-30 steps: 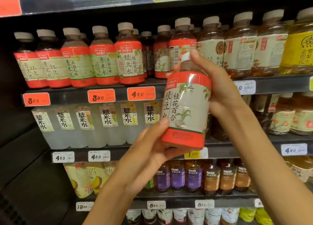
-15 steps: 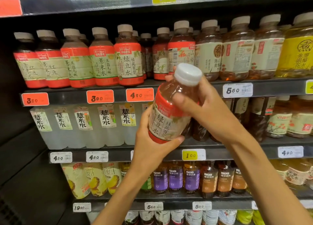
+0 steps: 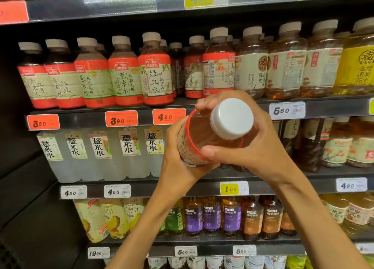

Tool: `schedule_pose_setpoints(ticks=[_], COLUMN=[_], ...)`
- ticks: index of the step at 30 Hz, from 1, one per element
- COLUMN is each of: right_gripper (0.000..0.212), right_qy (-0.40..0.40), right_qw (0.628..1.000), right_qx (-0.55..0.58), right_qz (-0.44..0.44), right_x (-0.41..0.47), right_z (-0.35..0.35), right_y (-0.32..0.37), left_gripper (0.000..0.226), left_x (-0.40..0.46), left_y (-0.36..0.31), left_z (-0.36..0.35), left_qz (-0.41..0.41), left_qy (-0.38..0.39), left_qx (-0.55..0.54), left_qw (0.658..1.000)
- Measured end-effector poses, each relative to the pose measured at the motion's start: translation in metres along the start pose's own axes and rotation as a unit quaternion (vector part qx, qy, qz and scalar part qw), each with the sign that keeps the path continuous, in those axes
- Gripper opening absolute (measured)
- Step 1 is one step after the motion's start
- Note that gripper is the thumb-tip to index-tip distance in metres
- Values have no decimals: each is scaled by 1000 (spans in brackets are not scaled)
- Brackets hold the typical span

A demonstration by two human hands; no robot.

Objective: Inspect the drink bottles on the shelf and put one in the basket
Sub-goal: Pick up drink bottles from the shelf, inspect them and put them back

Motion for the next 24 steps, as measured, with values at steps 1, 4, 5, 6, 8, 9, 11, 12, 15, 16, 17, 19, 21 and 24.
schedule_pose_setpoints(ticks=[1,4,5,6,8,9,11,12,15,16,17,19,21,24], right_gripper=[49,50,50,51,56,59,60,57,41,39,39,34,24,21], right_qy=[0,-12,-17,-21,-18,-15,-20,-27,-48,-52,-52,-27,8,13], right_qw=[1000,997,994,991,986,985,982,981,972,967,962,950,929,932], right_qx=[8,62,87,110,133,136,144,147,172,183,192,229,290,273], right_qz=[-4,-42,-60,-78,-102,-108,-117,-122,-153,-169,-185,-211,-230,-236], right_x=[1,4,5,6,9,12,17,20,26,28,30,36,40,44], right_z=[1,8,10,11,13,12,13,14,21,23,24,19,7,6], right_y=[-1,-12,-16,-21,-27,-29,-33,-34,-40,-42,-44,-48,-52,-54], left_gripper=[93,94,95,96,98,97,88,81,69,67,67,65,62,59], left_x=[-3,-10,-10,-9,-6,-6,-7,-8,-10,-12,-15,-23,-32,-35], left_y=[2,2,2,2,-2,-4,-9,-12,-16,-16,-16,-17,-14,-11], left_z=[-3,-5,-4,-2,-2,-3,-4,-5,-6,-7,-9,-18,-27,-34], left_qz=[3,-2,3,10,25,29,33,35,45,55,67,96,126,153], left_qy=[24,85,95,105,125,128,124,119,115,124,143,200,234,237], left_qx=[4,31,37,44,50,41,16,6,-25,-39,-58,-100,-133,-155], left_qw=[1000,996,995,993,991,990,992,992,992,990,986,970,955,947])
Point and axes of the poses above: each hand's wrist, its own x-axis towards the middle knuckle, its own z-axis out of the back of the hand, y = z × x, the point moved 8 cm from there along x, towards the middle knuckle, and after that the axes turned 10 degrees about x, right-handed, at the moved point
